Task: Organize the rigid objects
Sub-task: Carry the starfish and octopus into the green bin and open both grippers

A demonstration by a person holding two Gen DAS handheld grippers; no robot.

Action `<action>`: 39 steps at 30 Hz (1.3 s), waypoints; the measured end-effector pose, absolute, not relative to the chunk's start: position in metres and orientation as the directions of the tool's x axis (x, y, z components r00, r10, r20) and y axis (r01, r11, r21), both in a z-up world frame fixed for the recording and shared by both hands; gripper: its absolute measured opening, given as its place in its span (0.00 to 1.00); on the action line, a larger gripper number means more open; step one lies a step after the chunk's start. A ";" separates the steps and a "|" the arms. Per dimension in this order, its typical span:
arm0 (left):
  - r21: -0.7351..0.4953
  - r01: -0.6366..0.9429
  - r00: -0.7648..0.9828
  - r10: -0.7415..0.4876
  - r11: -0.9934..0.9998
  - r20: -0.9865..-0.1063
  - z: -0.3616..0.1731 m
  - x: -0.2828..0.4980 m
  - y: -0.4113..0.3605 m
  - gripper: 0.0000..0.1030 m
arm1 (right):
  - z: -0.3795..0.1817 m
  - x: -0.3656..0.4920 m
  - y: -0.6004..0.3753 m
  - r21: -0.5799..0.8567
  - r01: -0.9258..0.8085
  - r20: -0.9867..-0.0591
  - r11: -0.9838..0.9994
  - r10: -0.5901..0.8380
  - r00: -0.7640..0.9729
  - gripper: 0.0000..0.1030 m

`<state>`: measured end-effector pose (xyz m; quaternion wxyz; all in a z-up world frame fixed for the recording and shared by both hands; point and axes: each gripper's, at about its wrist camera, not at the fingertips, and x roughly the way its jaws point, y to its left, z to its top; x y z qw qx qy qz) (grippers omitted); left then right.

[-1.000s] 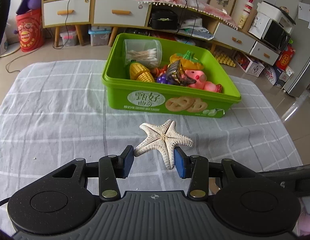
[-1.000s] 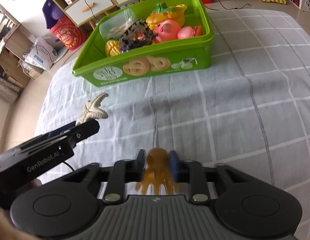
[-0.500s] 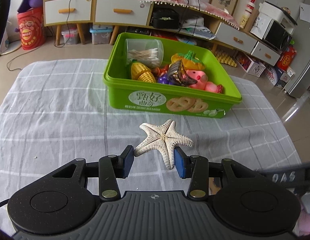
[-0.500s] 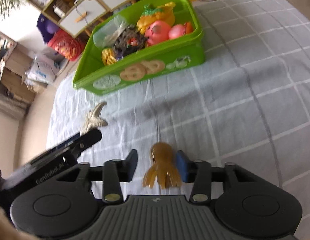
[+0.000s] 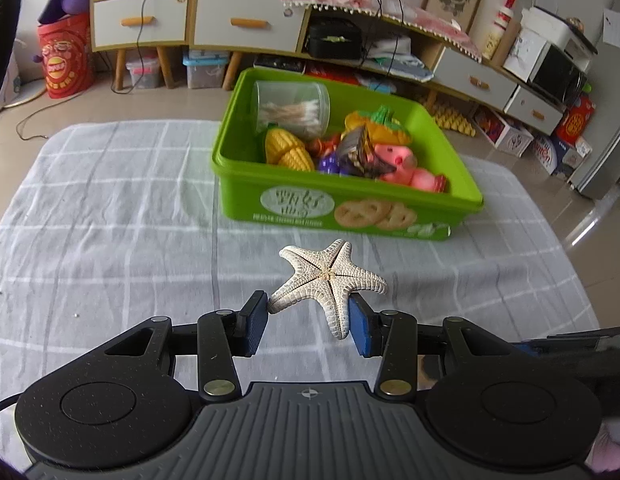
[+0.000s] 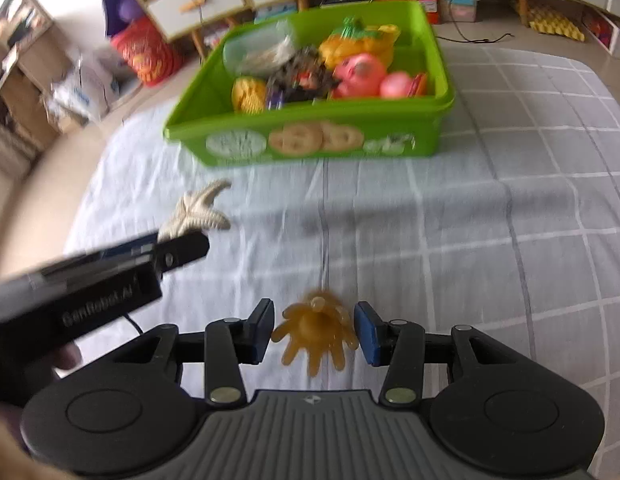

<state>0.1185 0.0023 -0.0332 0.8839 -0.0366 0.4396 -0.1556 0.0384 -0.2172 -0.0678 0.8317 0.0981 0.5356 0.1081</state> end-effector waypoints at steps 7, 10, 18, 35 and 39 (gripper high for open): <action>-0.189 0.248 0.597 -0.304 0.950 -0.743 -0.018 0.140 0.000 0.47 | -0.048 0.071 -0.241 0.367 -0.007 -0.831 0.930 0.332 0.446 0.19; -0.188 0.250 0.612 -0.306 0.950 -0.730 -0.010 0.157 -0.001 0.47 | -0.032 0.085 -0.247 0.381 0.000 -0.811 0.925 0.334 0.480 0.19; -0.173 0.256 0.625 -0.300 0.951 -0.721 -0.004 0.198 -0.009 0.47 | -0.006 0.135 -0.255 0.428 0.020 -0.760 0.904 0.347 0.550 0.19; -0.161 0.207 0.633 -0.258 0.965 -0.730 -0.021 0.201 -0.003 0.80 | -0.025 0.155 -0.265 0.414 0.065 -0.749 0.908 0.300 0.591 0.43; -0.193 0.174 0.620 -0.260 0.966 -0.740 -0.017 0.189 0.002 0.83 | -0.019 0.140 -0.269 0.421 0.073 -0.749 0.904 0.301 0.591 0.44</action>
